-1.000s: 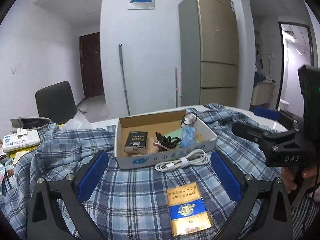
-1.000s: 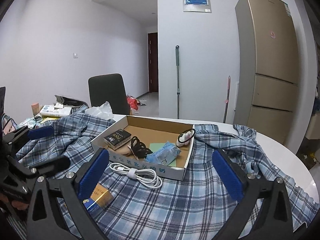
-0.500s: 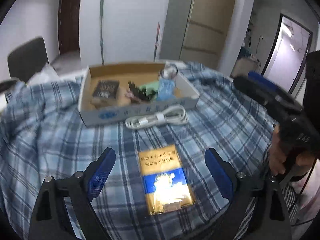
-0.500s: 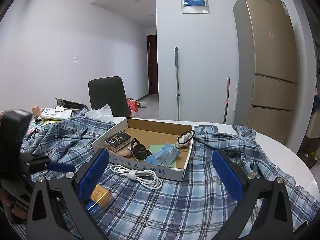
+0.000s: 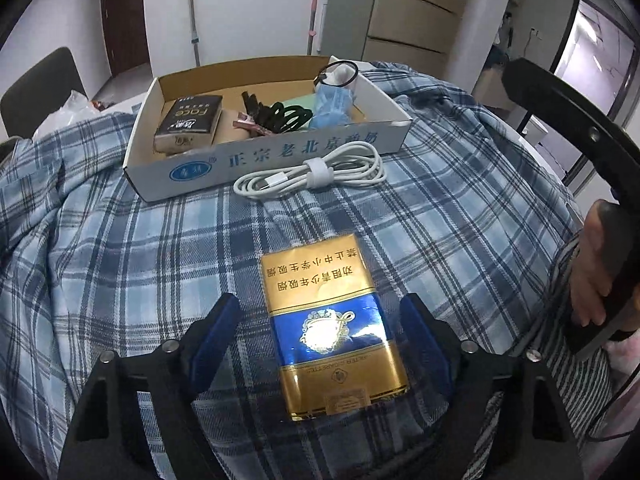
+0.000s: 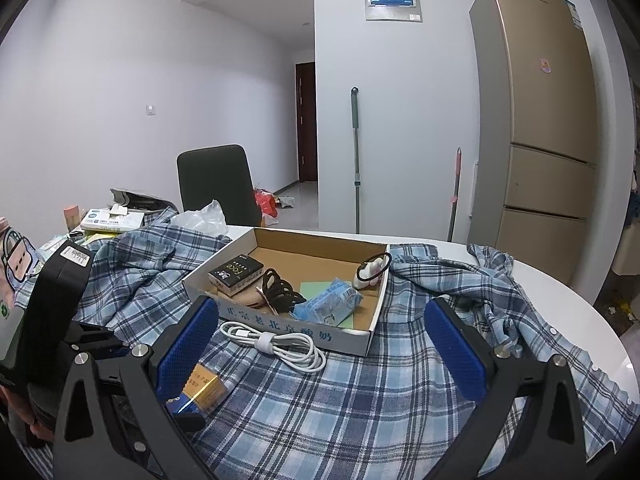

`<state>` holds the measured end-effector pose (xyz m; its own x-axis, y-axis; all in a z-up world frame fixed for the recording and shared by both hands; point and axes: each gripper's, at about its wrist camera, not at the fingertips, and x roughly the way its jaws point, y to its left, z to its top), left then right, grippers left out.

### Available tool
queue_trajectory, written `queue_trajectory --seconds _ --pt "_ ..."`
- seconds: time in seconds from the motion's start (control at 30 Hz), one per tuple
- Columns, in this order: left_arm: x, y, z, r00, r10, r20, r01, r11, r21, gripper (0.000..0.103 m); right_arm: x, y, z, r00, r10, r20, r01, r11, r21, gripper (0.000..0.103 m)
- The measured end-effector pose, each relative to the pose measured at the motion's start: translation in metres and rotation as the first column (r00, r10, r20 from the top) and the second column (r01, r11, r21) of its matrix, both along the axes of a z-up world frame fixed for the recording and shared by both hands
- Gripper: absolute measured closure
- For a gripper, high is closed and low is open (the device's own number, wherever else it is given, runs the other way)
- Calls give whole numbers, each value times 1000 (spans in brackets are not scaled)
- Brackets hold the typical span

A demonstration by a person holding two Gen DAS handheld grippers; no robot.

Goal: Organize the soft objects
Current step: 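Lower the left gripper onto the gold-and-blue cigarette box and grasp it, then grasp the coiled white USB cable with the right gripper while the left gripper holds the cigarette box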

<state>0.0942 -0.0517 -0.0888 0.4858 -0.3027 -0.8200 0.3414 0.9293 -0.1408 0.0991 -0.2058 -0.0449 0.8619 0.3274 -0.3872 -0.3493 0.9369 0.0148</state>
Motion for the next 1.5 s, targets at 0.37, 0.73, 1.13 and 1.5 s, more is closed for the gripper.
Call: queue_trajectory --seconds 0.37,0.73,1.13,1.5 --pt "-15 8 19 991 14 134 -7 999 -52 47 4 -6 -1 1000 -11 -24 12 1000 23 0" --pt "-40 39 63 881 179 437 -136 982 -129 47 40 -7 -14 933 84 -350 -48 993 110 7" --pt "-26 52 48 899 256 354 -219 965 -141 47 93 21 -46 859 70 -508 -43 997 63 54" --pt "-27 45 48 906 227 358 -196 973 -121 47 108 24 -69 839 58 -541 -58 998 17 92"
